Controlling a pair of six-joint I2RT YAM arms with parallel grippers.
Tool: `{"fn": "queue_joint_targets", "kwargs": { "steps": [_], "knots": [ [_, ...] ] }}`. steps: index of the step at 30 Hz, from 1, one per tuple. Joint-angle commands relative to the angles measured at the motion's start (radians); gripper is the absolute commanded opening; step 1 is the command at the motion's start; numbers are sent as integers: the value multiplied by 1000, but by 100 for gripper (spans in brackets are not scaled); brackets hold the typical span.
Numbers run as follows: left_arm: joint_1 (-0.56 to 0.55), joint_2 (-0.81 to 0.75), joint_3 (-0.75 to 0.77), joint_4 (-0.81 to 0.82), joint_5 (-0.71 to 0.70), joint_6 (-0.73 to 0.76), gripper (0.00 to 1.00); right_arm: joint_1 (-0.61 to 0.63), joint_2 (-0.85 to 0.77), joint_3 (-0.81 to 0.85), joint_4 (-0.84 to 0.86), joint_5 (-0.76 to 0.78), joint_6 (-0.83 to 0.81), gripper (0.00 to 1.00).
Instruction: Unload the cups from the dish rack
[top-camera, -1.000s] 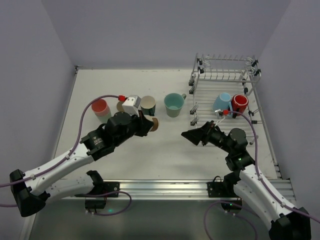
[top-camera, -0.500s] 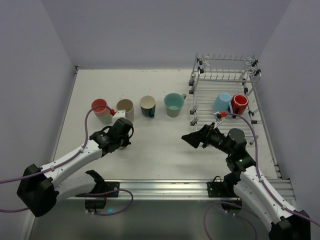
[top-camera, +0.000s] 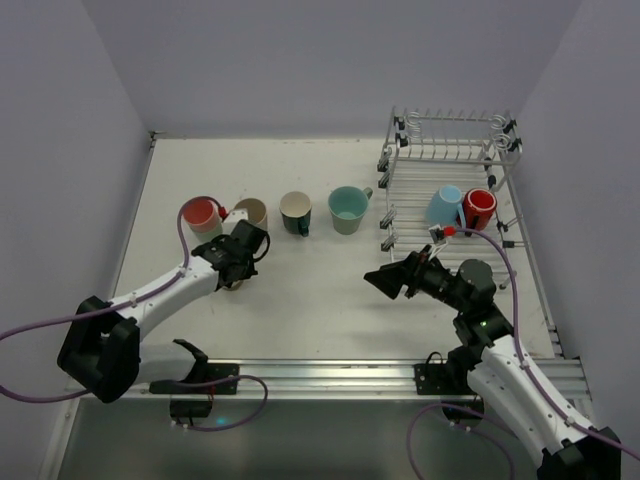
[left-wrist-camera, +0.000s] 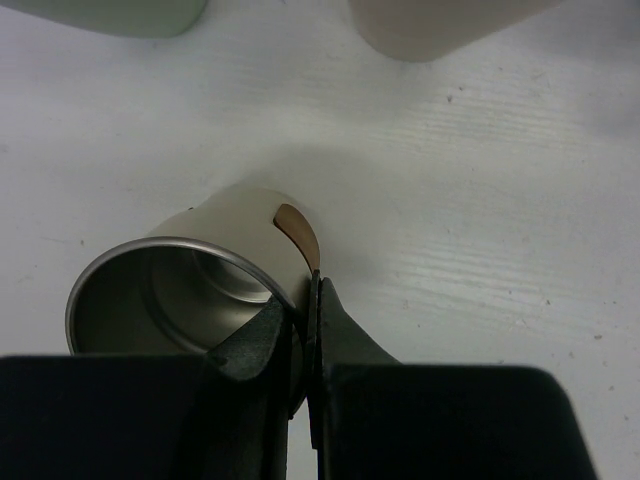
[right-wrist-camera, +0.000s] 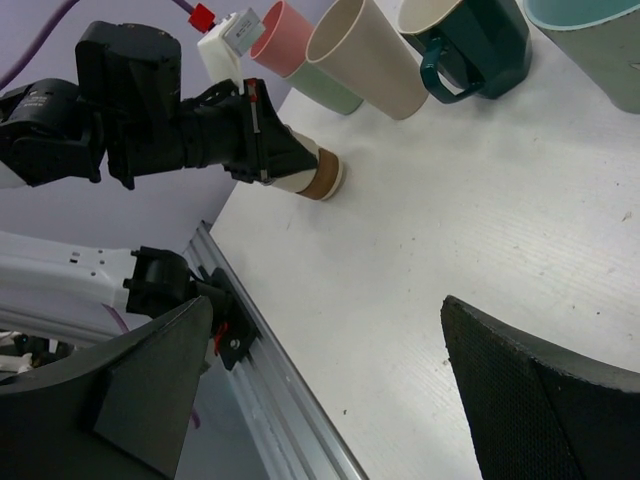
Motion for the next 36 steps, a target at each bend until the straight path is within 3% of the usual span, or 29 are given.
{"fn": "queue_joint_targets", "kwargs": {
  "steps": [1, 3, 9, 16, 23, 27, 30, 36],
  "knots": [
    [50, 21, 57, 66, -23, 47, 0, 1, 2, 4, -14, -17, -28, 99],
    [59, 34, 57, 75, -9, 64, 4, 2, 1, 4, -18, -9, -34, 99],
    [70, 42, 36, 102, 12, 78, 31, 1, -14, 39, -98, 34, -74, 99],
    [71, 5, 37, 82, 0, 93, 46, 1, -5, 71, -133, 74, -103, 99],
    [70, -189, 126, 74, 60, 168, 62, 1, 22, 148, -172, 167, -134, 99],
    [70, -281, 238, 72, 101, 211, 82, 1, 27, 197, -251, 300, -163, 99],
    [68, -355, 272, 121, 198, 242, 84, 1, 15, 234, -299, 478, -195, 99],
    [68, -453, 212, 232, 518, 274, 85, -10, 59, 361, -380, 640, -276, 99]
  ]
}}
